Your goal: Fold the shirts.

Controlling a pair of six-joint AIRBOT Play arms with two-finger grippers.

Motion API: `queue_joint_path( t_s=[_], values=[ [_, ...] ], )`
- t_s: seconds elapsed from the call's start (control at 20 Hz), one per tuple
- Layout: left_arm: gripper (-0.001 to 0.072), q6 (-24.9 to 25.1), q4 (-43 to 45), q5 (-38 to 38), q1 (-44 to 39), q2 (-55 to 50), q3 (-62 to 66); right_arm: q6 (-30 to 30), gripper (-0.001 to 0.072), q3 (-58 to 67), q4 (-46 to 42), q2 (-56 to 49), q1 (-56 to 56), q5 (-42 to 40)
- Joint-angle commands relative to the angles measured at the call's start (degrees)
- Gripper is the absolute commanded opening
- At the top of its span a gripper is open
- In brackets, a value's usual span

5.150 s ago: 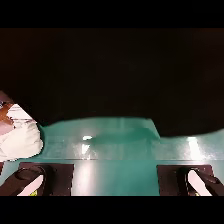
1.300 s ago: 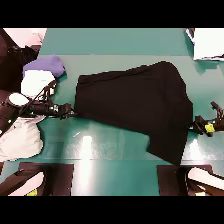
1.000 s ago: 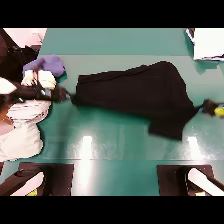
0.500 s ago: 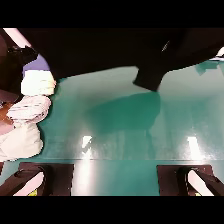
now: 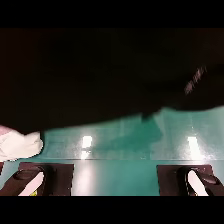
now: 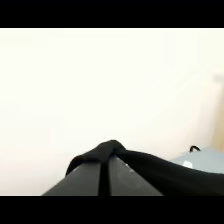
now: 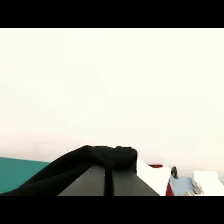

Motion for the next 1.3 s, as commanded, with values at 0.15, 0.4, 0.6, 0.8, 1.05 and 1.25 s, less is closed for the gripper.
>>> queue_joint_path(
  t_s=[0.15,0.4,0.6,0.8,1.05,1.25],
  values=[
    [0.0029,-5.6,7.67,-12.0,-0.02,-1.25,-24.72,2.05,0.001,0.46,1.75,-11.26,0.92,20.48],
    [0.003,-1.57,8.09,-13.9,-0.02,-13.25,-46.82,3.34,0.001,-6.67,1.14,-32.57,6.25,32.04],
    [0.003,2.51,7.91,-8.96,-0.02,-27.71,-49.94,3.65,0.0011,-14.29,1.09,-45.72,6.27,25.68],
    [0.003,4.85,6.71,10.03,-0.02,-35.15,-49.92,3.56,0.001,-14.8,1.29,-52.98,4.55,8.72],
    [0.003,5.95,4.76,25.68,-0.02,-36.5,-49.94,3.54,0.001,-14.75,1.55,-53.35,4.35,-8.26],
    [0.003,12.44,5.05,20.17,-0.02,-36.5,-49.94,3.43,0.001,-16.59,0.96,-53.09,4.35,-5.16]
  ],
)
